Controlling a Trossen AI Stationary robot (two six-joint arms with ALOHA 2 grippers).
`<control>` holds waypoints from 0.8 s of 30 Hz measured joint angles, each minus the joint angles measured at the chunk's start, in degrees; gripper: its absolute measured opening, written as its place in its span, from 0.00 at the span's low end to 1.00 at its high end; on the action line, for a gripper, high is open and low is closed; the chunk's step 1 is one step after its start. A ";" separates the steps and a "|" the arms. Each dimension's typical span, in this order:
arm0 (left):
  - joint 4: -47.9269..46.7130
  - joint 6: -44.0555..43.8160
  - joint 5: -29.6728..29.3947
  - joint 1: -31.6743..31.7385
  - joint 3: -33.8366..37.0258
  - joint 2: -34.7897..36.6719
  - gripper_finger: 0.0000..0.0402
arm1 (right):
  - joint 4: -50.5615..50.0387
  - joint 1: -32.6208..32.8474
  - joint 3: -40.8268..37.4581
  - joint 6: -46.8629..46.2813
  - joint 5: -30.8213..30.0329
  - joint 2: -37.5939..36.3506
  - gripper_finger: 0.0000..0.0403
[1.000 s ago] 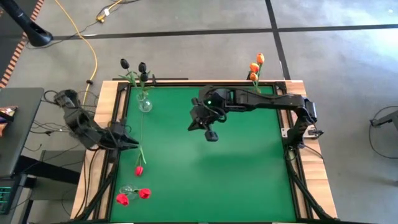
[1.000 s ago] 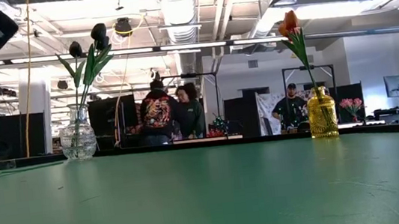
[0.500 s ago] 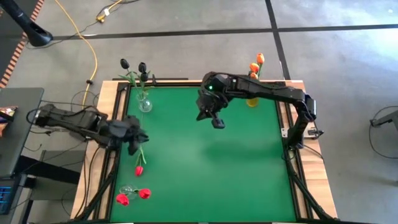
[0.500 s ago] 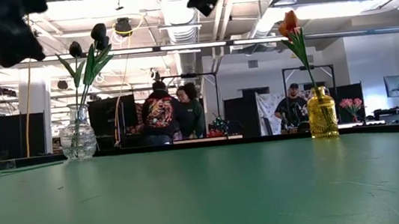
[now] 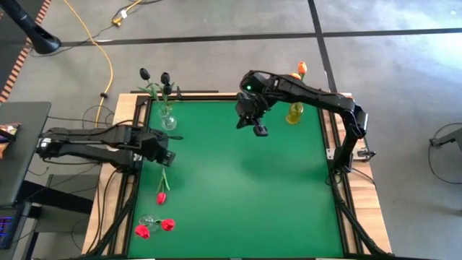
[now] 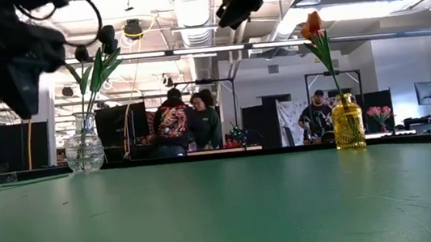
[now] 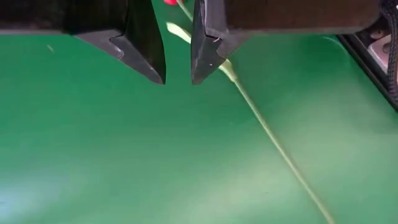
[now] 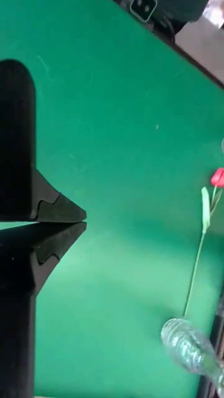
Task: Sort flowers into vase by color
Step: Put the left red flower into the bottom transparent vase
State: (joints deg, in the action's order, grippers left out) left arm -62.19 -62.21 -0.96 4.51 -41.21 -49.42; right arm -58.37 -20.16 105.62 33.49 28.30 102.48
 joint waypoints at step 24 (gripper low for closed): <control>12.56 -10.49 -2.30 1.71 12.74 -13.59 0.32 | -5.09 -1.05 -8.69 6.31 6.51 -0.11 0.07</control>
State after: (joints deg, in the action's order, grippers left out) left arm -49.63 -72.70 -3.26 6.22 -28.48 -63.00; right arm -63.47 -21.21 96.94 39.80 34.81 102.37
